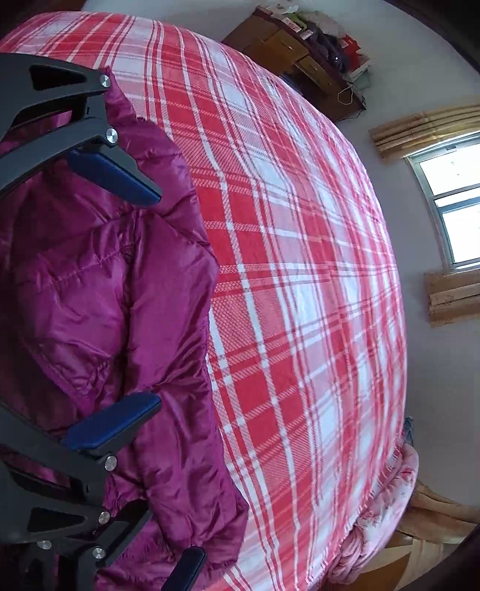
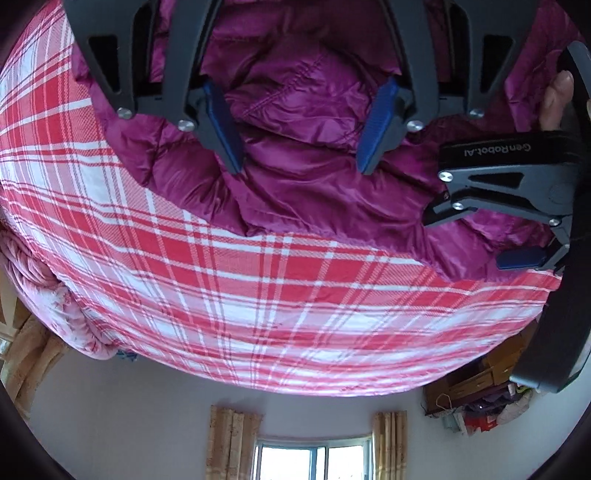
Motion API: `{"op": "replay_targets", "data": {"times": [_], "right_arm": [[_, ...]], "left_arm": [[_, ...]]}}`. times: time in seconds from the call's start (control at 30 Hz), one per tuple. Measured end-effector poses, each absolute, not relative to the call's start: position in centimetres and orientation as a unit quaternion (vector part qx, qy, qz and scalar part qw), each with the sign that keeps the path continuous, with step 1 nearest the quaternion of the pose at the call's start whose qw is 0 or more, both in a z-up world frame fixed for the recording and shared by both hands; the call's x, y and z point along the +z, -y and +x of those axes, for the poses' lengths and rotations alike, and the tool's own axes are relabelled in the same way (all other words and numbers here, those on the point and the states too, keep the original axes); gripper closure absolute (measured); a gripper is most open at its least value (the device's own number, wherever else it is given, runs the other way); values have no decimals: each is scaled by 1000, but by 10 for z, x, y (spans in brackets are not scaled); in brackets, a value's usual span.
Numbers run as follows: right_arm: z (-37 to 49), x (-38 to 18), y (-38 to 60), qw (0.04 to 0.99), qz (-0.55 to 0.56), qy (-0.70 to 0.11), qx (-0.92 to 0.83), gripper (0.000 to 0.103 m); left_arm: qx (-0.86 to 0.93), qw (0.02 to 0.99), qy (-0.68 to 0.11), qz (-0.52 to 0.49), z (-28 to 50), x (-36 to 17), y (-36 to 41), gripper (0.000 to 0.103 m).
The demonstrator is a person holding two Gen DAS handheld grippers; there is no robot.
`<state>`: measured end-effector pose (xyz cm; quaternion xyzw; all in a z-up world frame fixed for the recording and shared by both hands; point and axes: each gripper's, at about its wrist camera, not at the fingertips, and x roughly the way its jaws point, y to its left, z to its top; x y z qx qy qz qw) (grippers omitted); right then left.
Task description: Fold large clothes
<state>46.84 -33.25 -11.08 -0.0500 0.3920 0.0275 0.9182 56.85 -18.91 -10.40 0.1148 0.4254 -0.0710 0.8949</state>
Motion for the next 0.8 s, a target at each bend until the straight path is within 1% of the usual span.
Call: {"op": "replay_targets", "data": {"times": [0.13,0.3,0.4,0.53,0.63,0.8], "right_arm": [[436,-99,336,919,-40,-390,35,33],[379,-104,347,917,-20,-398,25,33],[346,-113,355,911,-3,-412,10,33],[301,-121,364,906,27,-422,1,33],[268,-125,369,906,32,-421,-11,33],[228,-138,373,900,40,-433,-30,33]], "left_arm": [[-77,909,-391,120,531,-78,170,2],[-75,916,-377,117,468,-76,130,2],[-63,912,-387,120,432,-87,107,2],[-52,908,-403,100,389,-97,76,2],[-44,905,-417,74,357,-103,53,2],[-26,895,-441,66,317,-120,34,2]]}}
